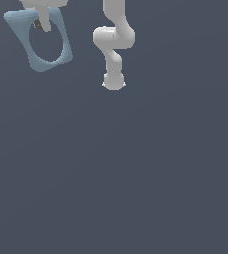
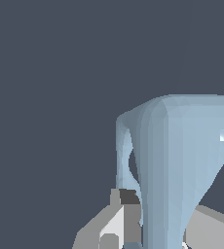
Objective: Pick up the object and move it to a goal position.
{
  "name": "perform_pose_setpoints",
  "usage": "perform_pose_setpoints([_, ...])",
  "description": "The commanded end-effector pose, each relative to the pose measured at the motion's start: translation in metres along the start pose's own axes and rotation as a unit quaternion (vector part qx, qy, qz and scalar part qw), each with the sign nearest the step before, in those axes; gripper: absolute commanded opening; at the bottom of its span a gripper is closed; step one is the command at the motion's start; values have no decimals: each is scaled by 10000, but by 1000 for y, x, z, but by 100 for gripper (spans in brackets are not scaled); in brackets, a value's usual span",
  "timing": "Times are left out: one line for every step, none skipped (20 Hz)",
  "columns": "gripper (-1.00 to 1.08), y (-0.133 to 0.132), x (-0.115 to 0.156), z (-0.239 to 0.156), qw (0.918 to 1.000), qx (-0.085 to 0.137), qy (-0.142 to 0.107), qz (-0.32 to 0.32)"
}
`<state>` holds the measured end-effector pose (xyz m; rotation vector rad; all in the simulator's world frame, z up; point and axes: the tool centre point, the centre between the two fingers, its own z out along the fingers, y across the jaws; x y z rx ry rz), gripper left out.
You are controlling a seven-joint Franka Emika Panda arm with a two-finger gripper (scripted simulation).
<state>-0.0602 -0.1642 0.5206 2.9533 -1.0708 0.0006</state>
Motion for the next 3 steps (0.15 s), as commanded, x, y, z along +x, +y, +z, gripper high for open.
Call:
perform_pose_setpoints([-100, 1, 1, -3, 10000, -1, -1, -2])
perform_pose_setpoints([-100, 1, 1, -3, 10000, -1, -1, -2])
perform_pose_setpoints([-100, 1, 1, -3, 10000, -1, -1, -2])
